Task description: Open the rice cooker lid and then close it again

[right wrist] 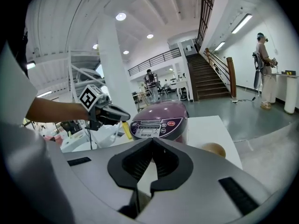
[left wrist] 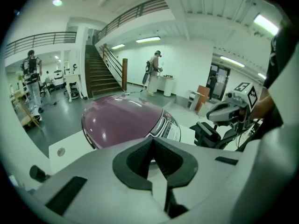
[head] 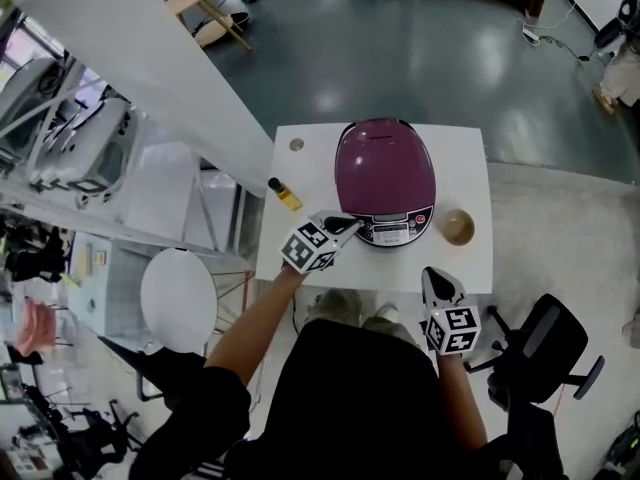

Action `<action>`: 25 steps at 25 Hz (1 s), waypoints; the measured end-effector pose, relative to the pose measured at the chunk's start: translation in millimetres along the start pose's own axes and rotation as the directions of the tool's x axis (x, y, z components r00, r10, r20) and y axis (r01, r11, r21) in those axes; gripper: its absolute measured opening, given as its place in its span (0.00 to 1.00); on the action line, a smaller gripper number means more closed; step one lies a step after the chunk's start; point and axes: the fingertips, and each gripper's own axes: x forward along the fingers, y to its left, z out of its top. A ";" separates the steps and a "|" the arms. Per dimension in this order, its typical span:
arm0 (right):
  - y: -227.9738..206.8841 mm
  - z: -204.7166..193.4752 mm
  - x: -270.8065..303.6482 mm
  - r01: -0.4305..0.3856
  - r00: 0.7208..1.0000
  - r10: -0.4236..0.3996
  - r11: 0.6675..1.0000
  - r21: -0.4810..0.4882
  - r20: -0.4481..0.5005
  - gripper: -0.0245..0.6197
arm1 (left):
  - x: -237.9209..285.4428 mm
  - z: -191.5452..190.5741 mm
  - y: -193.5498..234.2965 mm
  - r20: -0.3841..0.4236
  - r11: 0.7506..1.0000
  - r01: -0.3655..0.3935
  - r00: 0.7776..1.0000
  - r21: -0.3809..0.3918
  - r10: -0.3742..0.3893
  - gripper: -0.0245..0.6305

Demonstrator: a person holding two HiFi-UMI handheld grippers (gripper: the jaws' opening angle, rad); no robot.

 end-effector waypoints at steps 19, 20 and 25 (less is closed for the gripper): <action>91.9 3.3 -19.1 0.096 0.994 -0.096 0.995 -0.003 0.056 0.04 | -146.0 -103.9 -109.0 0.330 0.957 -0.075 0.928 -0.281 0.170 0.04; 100.8 -1.6 -22.5 0.108 0.993 -0.108 0.994 -0.007 0.049 0.04 | -156.1 -106.1 -110.9 0.341 0.955 -0.079 0.923 -0.287 0.179 0.04; 152.3 -21.7 -46.0 0.126 0.992 -0.125 0.991 -0.034 0.026 0.04 | -203.8 -113.9 -130.1 0.392 0.947 -0.048 0.903 -0.317 0.177 0.04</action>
